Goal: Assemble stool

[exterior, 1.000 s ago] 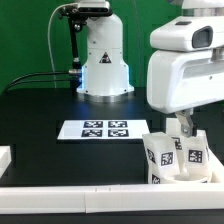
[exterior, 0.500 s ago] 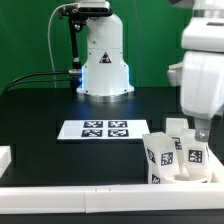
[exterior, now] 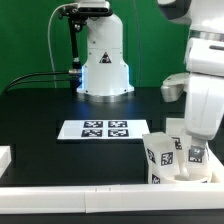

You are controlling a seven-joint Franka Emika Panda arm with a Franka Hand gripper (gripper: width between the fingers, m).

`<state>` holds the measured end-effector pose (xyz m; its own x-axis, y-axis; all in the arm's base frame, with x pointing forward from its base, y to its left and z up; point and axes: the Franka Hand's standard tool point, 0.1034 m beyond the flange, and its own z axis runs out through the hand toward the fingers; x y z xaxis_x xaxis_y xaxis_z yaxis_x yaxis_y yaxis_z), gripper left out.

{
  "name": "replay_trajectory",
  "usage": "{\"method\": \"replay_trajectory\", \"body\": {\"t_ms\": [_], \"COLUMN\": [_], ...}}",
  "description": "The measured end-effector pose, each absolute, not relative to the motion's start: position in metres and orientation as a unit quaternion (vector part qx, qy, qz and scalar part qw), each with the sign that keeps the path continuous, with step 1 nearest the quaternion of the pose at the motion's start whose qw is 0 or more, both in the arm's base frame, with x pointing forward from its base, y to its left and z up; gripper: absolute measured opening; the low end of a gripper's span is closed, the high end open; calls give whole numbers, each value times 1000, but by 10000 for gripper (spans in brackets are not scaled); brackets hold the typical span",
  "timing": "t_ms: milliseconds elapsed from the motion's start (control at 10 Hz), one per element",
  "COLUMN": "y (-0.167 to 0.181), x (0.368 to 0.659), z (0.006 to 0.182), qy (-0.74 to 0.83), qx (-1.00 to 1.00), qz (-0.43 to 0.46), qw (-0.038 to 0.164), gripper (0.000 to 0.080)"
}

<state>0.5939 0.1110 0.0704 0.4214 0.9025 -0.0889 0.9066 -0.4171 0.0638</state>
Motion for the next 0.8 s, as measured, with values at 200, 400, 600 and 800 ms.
{"method": "replay_trajectory", "body": {"t_ms": [200, 400, 600, 800], "y": [110, 110, 107, 107], "x": [594, 594, 594, 594], "z": [70, 70, 70, 70], "qy": [536, 461, 364, 203], "qx": [842, 886, 930, 979], "qz": [-21, -16, -11, -3], "qw": [51, 52, 50, 33], "gripper": [374, 335, 335, 335]}}
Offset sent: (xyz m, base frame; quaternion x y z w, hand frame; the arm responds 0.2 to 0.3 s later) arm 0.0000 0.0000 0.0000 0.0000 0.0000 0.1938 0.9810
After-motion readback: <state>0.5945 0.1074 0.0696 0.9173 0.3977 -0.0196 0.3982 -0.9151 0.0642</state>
